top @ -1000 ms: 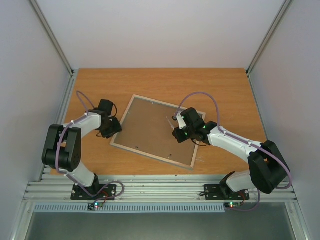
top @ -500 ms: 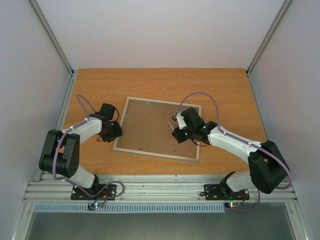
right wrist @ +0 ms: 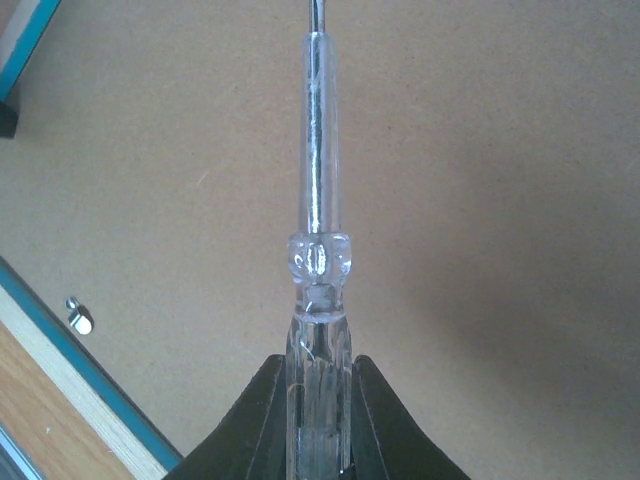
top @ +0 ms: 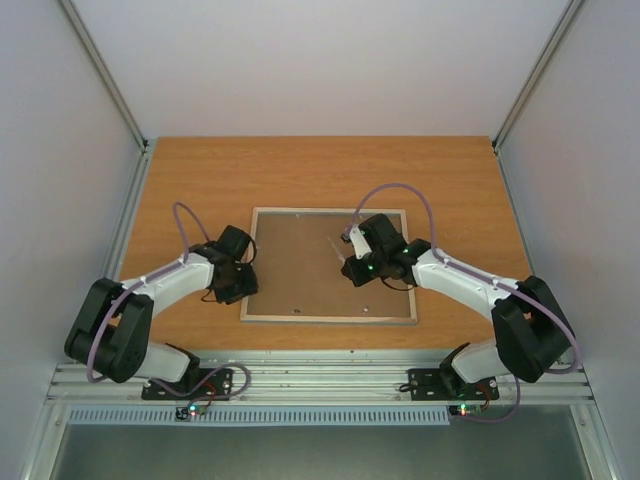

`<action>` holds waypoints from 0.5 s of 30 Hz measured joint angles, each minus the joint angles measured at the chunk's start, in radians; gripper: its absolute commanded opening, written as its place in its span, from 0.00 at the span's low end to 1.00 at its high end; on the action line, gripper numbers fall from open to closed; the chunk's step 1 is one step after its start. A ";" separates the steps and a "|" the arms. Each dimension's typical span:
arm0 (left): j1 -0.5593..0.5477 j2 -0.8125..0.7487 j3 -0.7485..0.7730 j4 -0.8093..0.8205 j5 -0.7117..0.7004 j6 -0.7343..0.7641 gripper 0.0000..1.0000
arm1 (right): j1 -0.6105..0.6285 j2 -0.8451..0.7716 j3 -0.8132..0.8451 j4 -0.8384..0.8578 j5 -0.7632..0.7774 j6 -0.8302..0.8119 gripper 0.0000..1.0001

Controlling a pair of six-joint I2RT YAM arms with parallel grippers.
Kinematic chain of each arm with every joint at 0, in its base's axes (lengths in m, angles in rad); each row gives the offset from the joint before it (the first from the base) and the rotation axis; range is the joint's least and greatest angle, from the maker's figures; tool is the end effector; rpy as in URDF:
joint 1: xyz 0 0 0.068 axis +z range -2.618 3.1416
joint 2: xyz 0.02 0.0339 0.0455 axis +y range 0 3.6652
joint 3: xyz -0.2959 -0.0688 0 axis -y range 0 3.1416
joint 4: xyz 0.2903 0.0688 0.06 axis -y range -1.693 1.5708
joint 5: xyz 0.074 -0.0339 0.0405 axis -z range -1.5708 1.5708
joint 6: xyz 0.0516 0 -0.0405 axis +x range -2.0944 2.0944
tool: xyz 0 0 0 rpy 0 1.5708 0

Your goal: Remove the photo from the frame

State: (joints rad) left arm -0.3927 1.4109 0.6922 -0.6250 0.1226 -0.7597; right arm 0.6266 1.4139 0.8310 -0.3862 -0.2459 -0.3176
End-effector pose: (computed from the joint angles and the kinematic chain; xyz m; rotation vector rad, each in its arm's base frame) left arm 0.2369 -0.1050 0.1377 -0.5266 2.9523 -0.3407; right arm 0.2513 0.1975 0.1938 -1.2472 2.2276 0.4333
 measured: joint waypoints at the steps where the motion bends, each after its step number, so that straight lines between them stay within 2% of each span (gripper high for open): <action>1: -0.014 -0.005 -0.005 0.000 0.001 -0.010 0.37 | 0.000 0.006 0.005 -0.007 -0.002 -0.001 0.01; 15: -0.173 -0.040 -0.049 0.043 0.046 -0.114 0.39 | 0.021 0.097 0.138 -0.121 0.000 -0.040 0.01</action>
State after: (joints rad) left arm -0.5655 1.3708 0.6434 -0.5819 0.1688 -0.8742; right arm 0.6479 1.5108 0.9695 -0.5068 -0.2462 -0.3580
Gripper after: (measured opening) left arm 0.379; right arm 0.149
